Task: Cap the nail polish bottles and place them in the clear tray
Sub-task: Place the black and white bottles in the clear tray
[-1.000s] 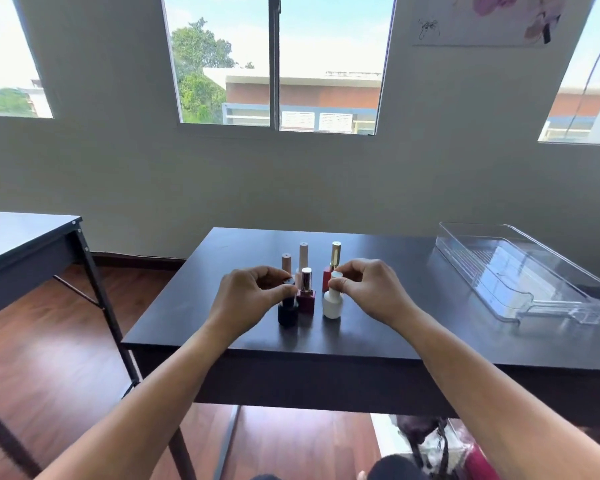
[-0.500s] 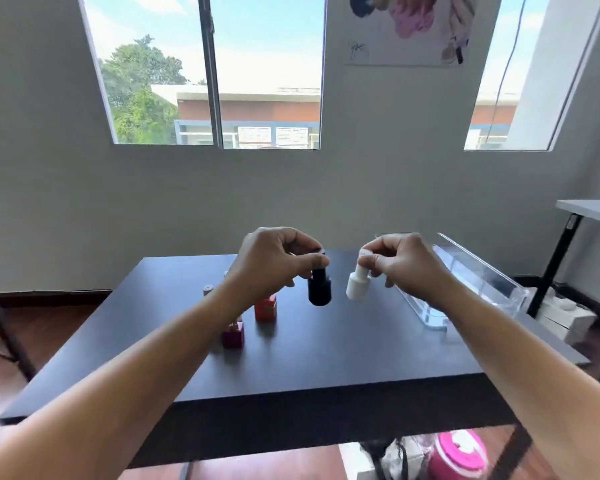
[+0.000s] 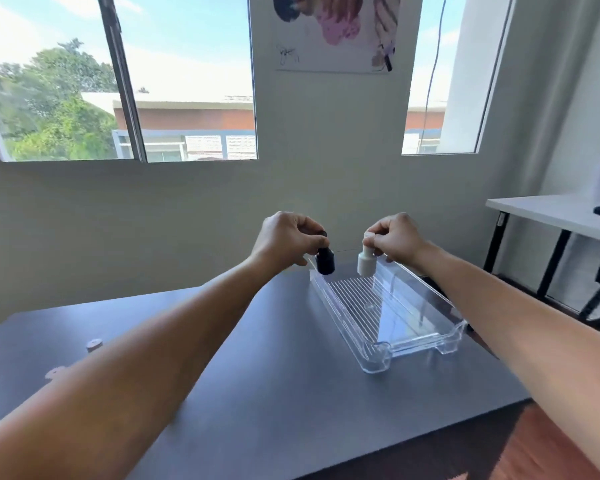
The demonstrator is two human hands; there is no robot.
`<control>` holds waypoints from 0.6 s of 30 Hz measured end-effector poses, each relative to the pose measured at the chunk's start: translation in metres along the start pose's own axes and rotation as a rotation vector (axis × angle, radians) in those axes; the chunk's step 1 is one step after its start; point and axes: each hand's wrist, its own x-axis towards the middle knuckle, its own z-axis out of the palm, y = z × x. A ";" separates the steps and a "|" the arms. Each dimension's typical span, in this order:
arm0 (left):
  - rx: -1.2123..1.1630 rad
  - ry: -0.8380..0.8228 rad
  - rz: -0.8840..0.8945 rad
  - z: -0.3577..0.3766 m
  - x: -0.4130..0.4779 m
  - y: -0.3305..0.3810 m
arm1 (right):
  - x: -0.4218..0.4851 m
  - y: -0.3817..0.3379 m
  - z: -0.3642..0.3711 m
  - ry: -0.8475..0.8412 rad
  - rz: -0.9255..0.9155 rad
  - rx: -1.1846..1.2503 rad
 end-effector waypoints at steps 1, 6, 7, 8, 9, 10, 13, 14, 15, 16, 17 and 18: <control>0.000 0.002 -0.006 0.007 0.010 -0.003 | 0.009 0.004 0.003 -0.001 0.002 -0.009; 0.078 -0.025 -0.043 0.038 0.052 -0.023 | 0.042 0.022 0.025 -0.016 0.053 -0.014; 0.099 -0.038 -0.056 0.043 0.058 -0.029 | 0.047 0.025 0.030 -0.016 0.060 -0.018; 0.121 -0.048 -0.069 0.048 0.063 -0.034 | 0.052 0.028 0.035 -0.016 0.066 -0.025; 0.151 -0.052 -0.077 0.052 0.066 -0.039 | 0.055 0.030 0.040 -0.018 0.072 -0.032; 0.192 -0.049 -0.081 0.055 0.070 -0.044 | 0.058 0.032 0.045 -0.024 0.079 -0.037; 0.292 -0.040 -0.101 0.063 0.079 -0.056 | 0.065 0.037 0.056 -0.052 0.086 -0.075; 0.306 -0.043 -0.109 0.064 0.081 -0.058 | 0.066 0.038 0.059 -0.064 0.085 -0.093; 0.318 -0.047 -0.116 0.066 0.083 -0.061 | 0.066 0.038 0.062 -0.077 0.086 -0.107; 0.329 -0.052 -0.120 0.067 0.085 -0.064 | 0.067 0.039 0.064 -0.088 0.088 -0.116; 0.337 -0.054 -0.123 0.068 0.087 -0.066 | 0.067 0.039 0.066 -0.096 0.090 -0.121; 0.346 -0.055 -0.126 0.068 0.088 -0.068 | 0.067 0.039 0.068 -0.102 0.092 -0.126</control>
